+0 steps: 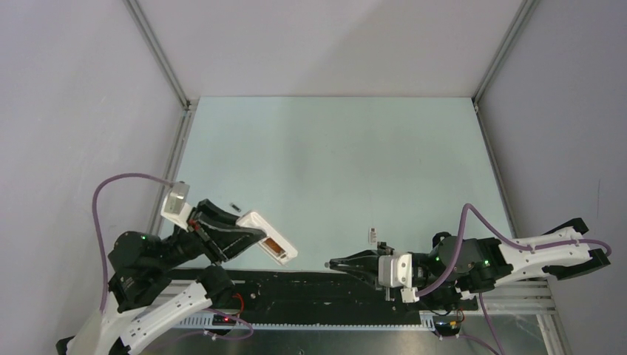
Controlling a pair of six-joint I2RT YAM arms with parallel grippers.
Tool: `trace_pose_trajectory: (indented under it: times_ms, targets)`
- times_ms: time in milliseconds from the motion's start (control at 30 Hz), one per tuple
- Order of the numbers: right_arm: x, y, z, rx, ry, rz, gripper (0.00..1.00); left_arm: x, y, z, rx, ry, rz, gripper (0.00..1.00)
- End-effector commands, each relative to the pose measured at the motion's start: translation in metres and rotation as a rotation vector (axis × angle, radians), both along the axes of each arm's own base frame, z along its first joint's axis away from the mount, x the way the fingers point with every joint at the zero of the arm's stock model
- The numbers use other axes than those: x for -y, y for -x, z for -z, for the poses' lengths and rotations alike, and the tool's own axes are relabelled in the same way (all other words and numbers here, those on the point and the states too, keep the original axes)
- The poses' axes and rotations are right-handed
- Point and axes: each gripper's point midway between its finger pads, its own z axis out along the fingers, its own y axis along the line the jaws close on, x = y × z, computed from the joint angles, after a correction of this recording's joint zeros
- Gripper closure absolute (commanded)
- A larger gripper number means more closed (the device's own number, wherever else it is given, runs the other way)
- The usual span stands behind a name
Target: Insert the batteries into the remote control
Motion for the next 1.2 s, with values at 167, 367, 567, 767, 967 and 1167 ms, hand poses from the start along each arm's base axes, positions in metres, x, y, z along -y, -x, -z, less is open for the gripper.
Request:
trace_pose_trajectory:
  times_ms: [167,367,567,767,967,1167]
  targets:
    - [0.002,-0.012,-0.014,-0.018,-0.023,0.072,1.0,-0.016,-0.028,0.005,0.103,-0.076,-0.206,1.0]
    - [0.005,-0.015,-0.01,-0.033,-0.013,0.091,1.0,-0.029,-0.046,0.018,0.114,-0.188,-0.324,1.0]
    - [0.005,-0.019,-0.008,-0.031,-0.009,0.109,1.0,-0.029,-0.051,0.025,0.116,-0.232,-0.342,1.0]
    - [0.0,-0.027,-0.004,-0.05,-0.002,0.145,1.0,-0.01,-0.016,0.008,0.173,-0.164,-0.123,1.0]
    - [0.002,-0.045,-0.01,-0.151,-0.045,0.223,1.0,-0.007,0.022,-0.017,0.241,-0.048,0.055,1.0]
    - [0.007,-0.054,-0.013,-0.241,-0.078,0.262,1.0,-0.007,0.052,-0.039,0.296,0.044,0.209,1.0]
